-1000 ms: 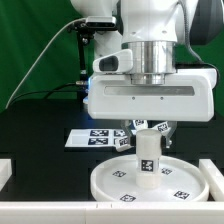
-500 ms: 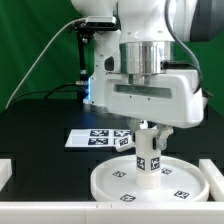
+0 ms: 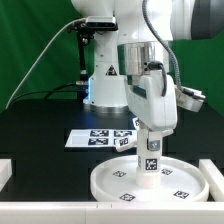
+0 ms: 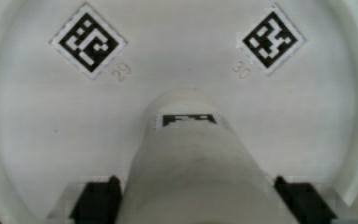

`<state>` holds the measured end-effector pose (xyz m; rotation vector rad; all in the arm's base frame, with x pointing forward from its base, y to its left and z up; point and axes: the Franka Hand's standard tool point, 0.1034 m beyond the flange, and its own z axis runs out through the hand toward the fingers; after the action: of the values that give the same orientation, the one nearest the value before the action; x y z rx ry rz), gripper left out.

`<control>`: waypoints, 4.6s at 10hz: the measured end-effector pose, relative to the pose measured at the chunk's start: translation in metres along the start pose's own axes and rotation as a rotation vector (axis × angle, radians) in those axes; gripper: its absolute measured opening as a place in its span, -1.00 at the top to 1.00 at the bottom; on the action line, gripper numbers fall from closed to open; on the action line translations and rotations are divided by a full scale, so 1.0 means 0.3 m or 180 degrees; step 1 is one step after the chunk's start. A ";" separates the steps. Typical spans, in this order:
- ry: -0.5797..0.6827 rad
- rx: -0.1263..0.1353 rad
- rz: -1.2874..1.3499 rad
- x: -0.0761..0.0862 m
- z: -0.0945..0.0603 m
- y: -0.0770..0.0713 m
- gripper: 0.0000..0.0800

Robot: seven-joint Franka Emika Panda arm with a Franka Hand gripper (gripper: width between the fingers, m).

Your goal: Assemble round table

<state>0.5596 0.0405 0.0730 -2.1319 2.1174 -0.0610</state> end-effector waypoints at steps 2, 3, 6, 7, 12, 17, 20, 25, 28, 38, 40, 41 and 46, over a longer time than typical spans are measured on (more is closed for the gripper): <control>0.0000 0.0000 0.0078 0.000 0.000 0.000 -0.02; 0.0001 -0.0001 0.0018 0.000 0.000 0.000 -0.02; -0.0050 -0.0091 -0.1389 -0.003 -0.003 0.000 -0.53; -0.0065 -0.0091 -0.1878 -0.012 0.000 0.003 -0.61; 0.0035 -0.0080 -0.3733 -0.007 -0.003 -0.011 -0.62; 0.0101 -0.0135 -0.4911 0.008 -0.004 -0.015 -0.62; 0.0111 -0.0220 -0.5586 0.003 0.000 -0.007 -0.62; 0.0126 -0.0194 -0.4854 0.003 0.001 -0.006 -0.01; 0.0274 -0.0091 -0.3983 0.001 0.004 -0.014 -0.01; 0.0237 0.0016 -0.1377 0.007 0.005 -0.008 -0.02; 0.0208 0.0031 -0.1268 0.006 0.003 -0.007 -0.02; 0.0210 0.0027 -0.1277 0.007 0.006 -0.005 -0.21; 0.0029 0.0073 -0.1415 -0.081 -0.121 0.018 -0.62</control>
Offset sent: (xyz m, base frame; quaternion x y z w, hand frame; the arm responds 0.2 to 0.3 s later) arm 0.0000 0.0000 0.0000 0.0000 0.0000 -0.0650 0.9979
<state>0.5494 0.0622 0.1098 -2.5454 1.5967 -0.1385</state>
